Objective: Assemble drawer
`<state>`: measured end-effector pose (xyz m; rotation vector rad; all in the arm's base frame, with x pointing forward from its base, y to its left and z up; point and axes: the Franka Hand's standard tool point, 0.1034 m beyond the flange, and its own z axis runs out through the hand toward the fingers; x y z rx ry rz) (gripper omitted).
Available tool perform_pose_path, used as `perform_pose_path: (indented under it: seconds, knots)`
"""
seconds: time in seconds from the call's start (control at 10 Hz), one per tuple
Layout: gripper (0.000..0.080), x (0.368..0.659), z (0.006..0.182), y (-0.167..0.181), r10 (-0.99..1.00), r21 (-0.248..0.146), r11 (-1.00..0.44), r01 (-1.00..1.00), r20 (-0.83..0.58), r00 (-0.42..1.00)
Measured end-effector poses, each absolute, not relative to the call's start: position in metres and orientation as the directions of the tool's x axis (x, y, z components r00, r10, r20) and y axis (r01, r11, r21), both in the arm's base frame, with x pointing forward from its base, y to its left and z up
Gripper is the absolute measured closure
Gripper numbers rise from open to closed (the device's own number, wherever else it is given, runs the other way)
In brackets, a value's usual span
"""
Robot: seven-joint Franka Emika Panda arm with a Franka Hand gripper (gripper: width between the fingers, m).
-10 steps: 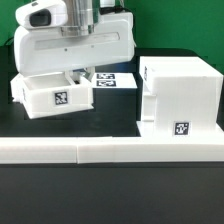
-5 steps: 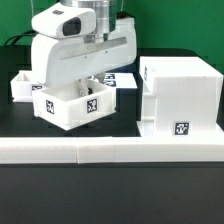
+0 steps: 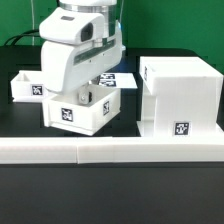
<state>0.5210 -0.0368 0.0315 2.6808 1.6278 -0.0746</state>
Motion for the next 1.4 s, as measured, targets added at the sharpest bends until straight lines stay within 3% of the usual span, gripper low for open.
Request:
perform_pose_path:
  seconds: [0.3,0.7,1.4]
  knots:
    - [0.0757,0.526,0.029,-0.033,0.973,-0.027,-0.218,0.975,-0.077,0.216]
    - [0.0757,0.525,0.028,-0.040,0.996,-0.043,-0.037,0.998,-0.082,0.033]
    - [0.0757,0.538,0.023,-0.031,0.994,-0.054,-0.069,0.996,-0.083,0.064]
